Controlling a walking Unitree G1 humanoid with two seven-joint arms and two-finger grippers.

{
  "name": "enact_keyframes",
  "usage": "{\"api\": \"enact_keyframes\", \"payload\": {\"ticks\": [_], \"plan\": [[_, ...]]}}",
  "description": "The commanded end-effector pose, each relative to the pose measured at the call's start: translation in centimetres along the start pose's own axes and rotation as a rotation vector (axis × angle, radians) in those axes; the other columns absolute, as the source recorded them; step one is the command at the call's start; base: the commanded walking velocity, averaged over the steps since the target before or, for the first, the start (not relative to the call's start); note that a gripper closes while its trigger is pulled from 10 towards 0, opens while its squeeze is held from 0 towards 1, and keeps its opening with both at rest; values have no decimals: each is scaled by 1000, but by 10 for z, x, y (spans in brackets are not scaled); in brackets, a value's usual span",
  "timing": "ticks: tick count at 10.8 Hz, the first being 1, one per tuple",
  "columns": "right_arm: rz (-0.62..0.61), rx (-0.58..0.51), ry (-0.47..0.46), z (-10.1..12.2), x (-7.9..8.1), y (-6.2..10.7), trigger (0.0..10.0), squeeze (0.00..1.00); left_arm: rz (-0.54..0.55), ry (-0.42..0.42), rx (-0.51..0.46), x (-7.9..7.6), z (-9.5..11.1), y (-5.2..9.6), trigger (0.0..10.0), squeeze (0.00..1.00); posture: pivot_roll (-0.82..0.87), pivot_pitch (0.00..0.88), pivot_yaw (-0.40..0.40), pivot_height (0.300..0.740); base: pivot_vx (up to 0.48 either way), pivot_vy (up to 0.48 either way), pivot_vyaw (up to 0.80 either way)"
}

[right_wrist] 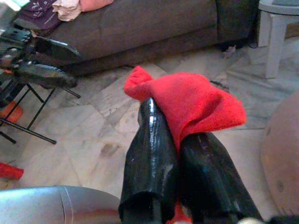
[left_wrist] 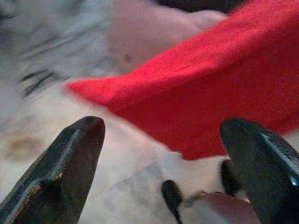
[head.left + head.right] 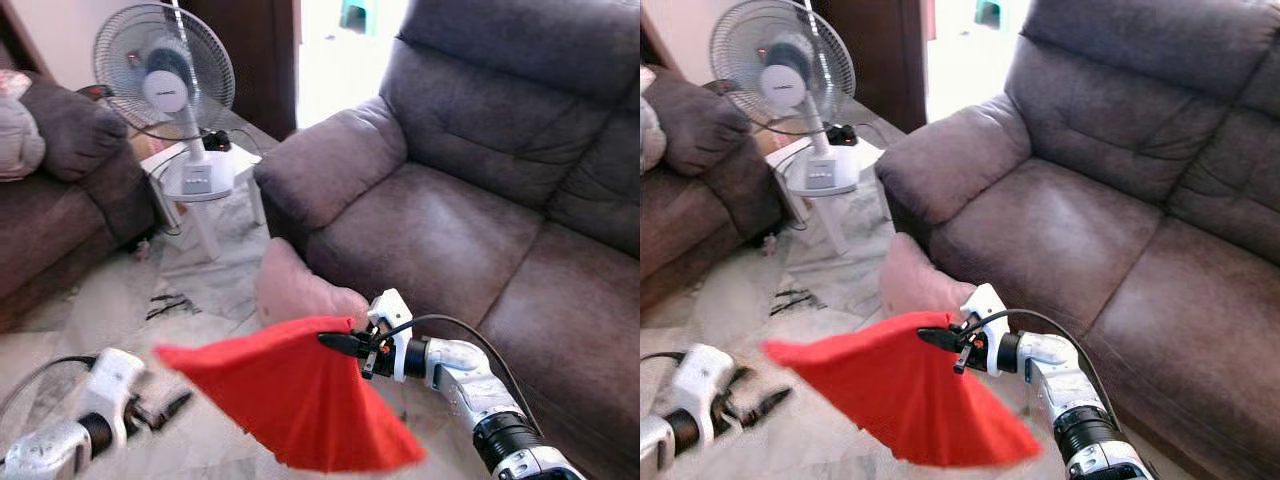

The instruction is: Move the pillow to the sofa from floor

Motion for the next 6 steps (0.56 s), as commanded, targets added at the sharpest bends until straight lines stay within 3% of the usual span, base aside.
{"api": "enact_keyframes", "payload": {"ticks": [1,2,3,4,6], "plan": [[39,-75,84,28,5,-4,10000,0,183,45,53,20,-10,-4,10000,855,146,92,-29,740,0,0,0],[39,-70,84,27,5,-5,10000,0,383,190,65,37,-14,-6,10000,0,146,92,-29,740,0,0,0],[41,-68,83,26,6,-5,10000,0,407,331,57,30,-16,-10,10000,0,146,96,-33,740,0,0,0],[45,-66,82,25,7,-6,10000,0,379,340,84,20,-19,-17,10000,0,146,98,-32,740,0,0,0],[41,-66,87,27,6,-5,10000,0,198,241,10,0,-4,-23,10000,0,141,98,-29,740,0,0,0]]}}
Point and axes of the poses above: a point about 5 cm out from each wrist's last joint towards the gripper, its own y axis pointing back from the gripper into the wrist, its own z axis along the axis of the wrist's last joint, x = y × z, the point moved 5 cm from there along -y, pointing out of the wrist towards the gripper, and after that the axes turned 5 degrees about -y, right-handed, at the moved point
